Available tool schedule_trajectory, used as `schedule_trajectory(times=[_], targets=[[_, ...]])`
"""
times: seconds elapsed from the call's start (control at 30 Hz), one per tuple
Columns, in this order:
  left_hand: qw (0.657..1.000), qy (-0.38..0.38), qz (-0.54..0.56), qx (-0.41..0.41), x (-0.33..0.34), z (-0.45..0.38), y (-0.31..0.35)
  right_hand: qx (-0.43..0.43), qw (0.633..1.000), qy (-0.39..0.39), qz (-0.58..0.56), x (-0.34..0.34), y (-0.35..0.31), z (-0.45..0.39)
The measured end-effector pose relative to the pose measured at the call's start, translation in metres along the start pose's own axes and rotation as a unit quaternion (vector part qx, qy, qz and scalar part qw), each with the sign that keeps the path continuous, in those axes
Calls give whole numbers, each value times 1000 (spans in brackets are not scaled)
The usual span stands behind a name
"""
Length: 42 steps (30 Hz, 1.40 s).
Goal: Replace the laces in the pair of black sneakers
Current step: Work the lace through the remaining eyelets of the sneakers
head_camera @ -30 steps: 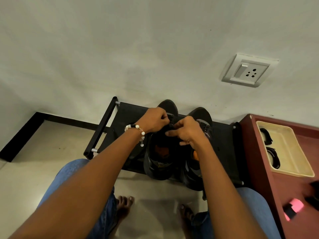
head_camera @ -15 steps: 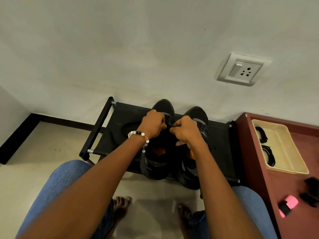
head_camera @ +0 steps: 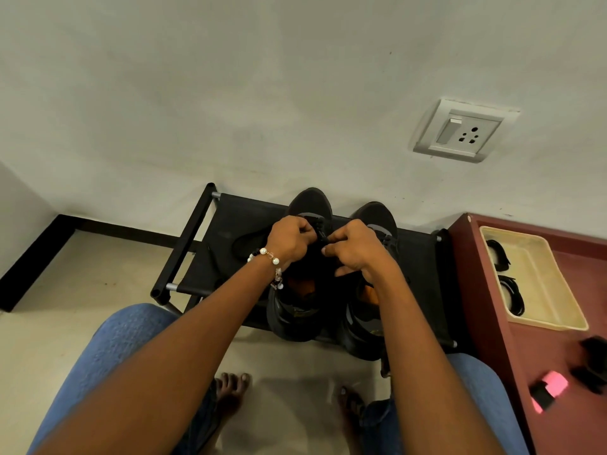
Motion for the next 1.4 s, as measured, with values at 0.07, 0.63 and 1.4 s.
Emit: schedule_trajectory(times=[0.07, 0.63, 1.4], targets=[[1000, 9, -5, 3, 1, 1, 1, 0, 1000, -6, 1, 1, 1, -2], [992, 117, 12, -40, -5, 21, -12, -6, 957, 235, -172, -11, 22, -10], [972, 147, 23, -180, 5, 45, -53, -125, 959, 168, 190, -29, -35, 7]])
Point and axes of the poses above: each hand's wrist, its own z-axis away from the middle knuckle, its own x-axis out of the palm, y = z × x, the point moved 9 cm from there along -z, towards the middle knuckle, and after that the axes turned 14 degrees about -y, right-handed, at the moved point
